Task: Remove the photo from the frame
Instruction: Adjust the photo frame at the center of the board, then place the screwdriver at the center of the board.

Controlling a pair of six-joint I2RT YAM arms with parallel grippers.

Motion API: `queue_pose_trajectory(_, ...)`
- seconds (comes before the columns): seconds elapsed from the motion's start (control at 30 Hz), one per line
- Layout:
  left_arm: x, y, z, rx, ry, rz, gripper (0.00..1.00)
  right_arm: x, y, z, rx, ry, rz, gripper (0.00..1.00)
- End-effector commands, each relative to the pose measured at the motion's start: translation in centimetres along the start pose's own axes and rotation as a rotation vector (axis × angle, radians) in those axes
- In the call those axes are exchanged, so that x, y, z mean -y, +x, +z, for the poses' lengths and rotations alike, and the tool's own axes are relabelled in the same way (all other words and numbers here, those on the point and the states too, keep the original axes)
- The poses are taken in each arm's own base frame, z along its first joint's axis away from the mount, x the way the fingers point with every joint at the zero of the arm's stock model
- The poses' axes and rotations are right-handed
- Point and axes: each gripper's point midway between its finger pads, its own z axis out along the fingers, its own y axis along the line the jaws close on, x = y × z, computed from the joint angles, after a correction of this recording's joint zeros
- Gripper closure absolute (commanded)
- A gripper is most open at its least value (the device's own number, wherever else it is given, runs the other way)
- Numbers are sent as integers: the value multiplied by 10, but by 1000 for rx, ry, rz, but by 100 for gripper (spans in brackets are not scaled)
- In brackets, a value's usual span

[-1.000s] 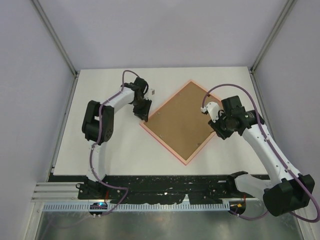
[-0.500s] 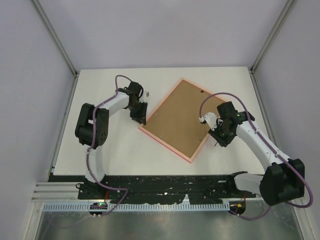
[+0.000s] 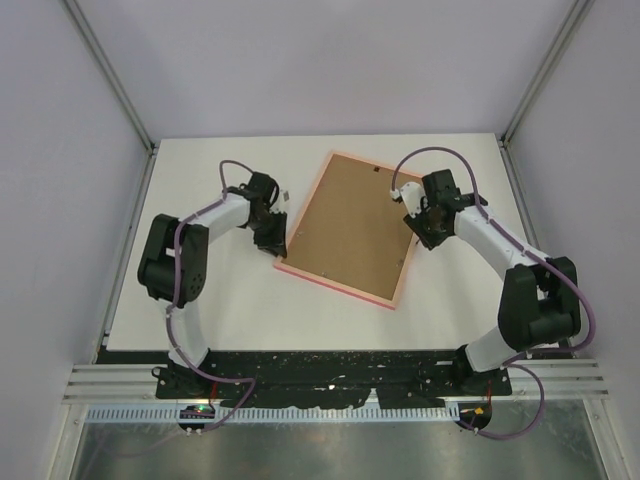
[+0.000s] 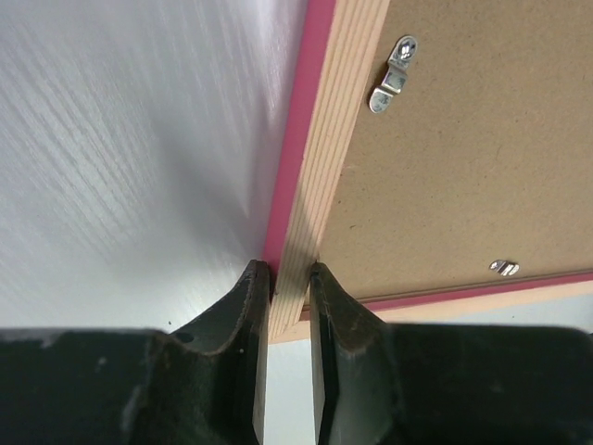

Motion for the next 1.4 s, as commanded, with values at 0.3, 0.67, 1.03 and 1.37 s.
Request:
queue_pose_trajectory(0.3, -4, 18, -9, 32, -12, -60, 100, 6, -61, 15, 129, -64, 57, 92)
queue_pose_trajectory(0.67, 4, 12, -29, 116, 13, -66, 100, 16, -70, -10, 109, -62, 50, 92)
queue_pose_trajectory(1.03, 15, 11, -33, 135, 69, -70, 100, 5, 43, -76, -262, -299, -44, 92)
queue_pose_trajectory(1.37, 12, 7, -39, 160, 66, -70, 100, 26, 106, -79, -443, -454, 31, 92)
